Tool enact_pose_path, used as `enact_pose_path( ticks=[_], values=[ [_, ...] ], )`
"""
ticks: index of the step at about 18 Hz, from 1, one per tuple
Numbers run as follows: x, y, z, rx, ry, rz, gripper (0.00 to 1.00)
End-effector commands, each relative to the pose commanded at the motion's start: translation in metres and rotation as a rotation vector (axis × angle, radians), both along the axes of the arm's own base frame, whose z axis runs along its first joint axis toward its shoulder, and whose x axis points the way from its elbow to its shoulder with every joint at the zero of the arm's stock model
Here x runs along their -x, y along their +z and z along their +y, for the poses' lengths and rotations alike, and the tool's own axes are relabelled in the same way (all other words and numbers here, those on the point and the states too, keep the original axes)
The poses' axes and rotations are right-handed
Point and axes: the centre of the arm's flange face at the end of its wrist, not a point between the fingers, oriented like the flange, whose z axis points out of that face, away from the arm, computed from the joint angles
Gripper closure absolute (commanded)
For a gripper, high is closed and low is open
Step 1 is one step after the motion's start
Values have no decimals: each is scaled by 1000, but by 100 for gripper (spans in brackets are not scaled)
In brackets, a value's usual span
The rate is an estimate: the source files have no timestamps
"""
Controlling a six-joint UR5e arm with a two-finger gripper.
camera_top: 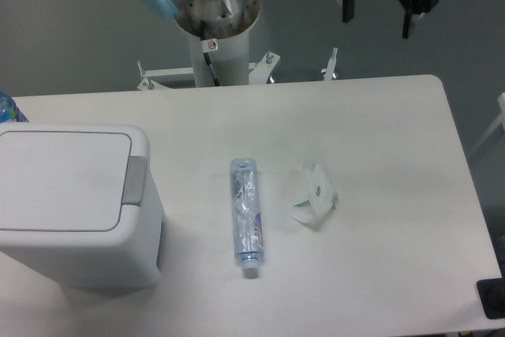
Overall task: Open the trash can
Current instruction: 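Move the gripper down toward the grey button on the white trash can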
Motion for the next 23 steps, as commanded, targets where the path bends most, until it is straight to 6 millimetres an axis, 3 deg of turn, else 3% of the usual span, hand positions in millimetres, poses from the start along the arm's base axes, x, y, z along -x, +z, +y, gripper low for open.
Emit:
enact_pose_path(
  ticks=[9, 16, 23],
  values=[
    [-2, -2, 8, -23, 67, -26, 0],
    [-36, -17, 99, -209, 320, -48, 0],
    [-84, -34, 156, -245, 391, -149, 0]
  ],
)
